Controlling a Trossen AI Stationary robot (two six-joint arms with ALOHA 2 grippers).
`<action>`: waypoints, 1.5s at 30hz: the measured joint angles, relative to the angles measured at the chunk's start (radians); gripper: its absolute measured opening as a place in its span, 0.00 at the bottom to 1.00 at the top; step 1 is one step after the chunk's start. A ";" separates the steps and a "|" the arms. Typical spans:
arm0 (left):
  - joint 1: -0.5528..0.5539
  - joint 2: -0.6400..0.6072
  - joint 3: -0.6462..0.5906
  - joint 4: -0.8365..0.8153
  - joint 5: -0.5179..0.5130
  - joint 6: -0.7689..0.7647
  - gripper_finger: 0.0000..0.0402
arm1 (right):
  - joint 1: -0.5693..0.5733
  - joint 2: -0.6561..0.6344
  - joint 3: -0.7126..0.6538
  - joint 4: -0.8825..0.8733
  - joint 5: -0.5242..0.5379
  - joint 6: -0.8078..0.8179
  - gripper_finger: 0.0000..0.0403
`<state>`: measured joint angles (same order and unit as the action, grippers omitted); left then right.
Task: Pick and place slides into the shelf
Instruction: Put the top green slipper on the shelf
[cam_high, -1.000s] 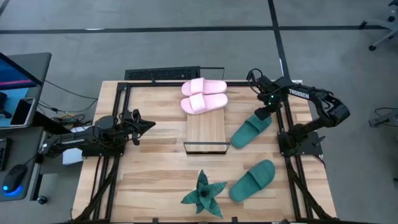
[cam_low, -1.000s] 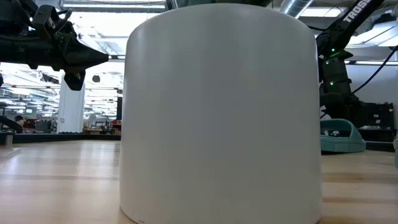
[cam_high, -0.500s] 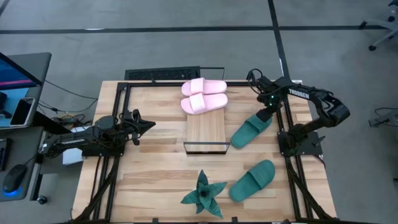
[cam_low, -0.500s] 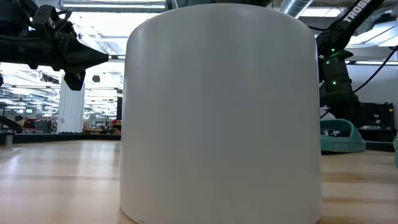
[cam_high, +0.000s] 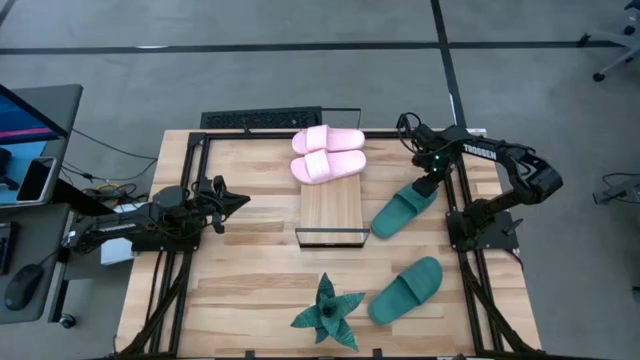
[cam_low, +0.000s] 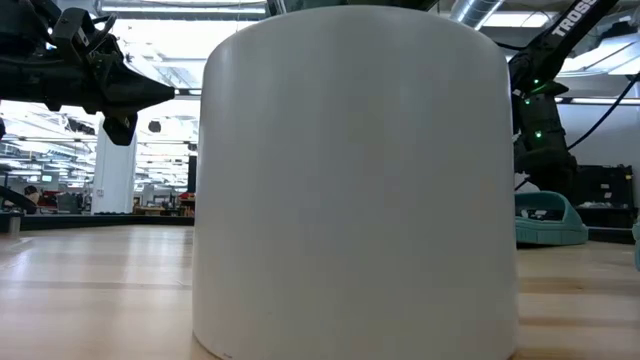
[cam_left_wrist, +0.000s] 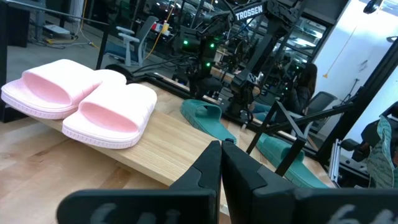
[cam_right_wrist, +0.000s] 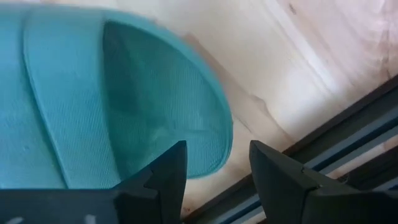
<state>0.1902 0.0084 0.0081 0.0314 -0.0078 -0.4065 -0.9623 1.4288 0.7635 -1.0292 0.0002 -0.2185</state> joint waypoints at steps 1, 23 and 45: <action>0.000 0.000 0.000 0.000 0.000 0.000 0.00 | 0.000 0.000 0.000 0.007 -0.002 -0.001 0.42; 0.000 0.000 0.000 0.000 0.000 0.000 0.00 | -0.005 -0.240 0.029 -0.073 -0.032 -0.018 0.41; 0.000 0.000 0.000 0.000 0.000 0.000 0.00 | 0.026 -0.515 -0.020 0.054 -0.003 0.079 0.43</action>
<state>0.1902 0.0084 0.0078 0.0315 -0.0076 -0.4068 -0.9359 0.9140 0.7439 -0.9753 -0.0029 -0.1398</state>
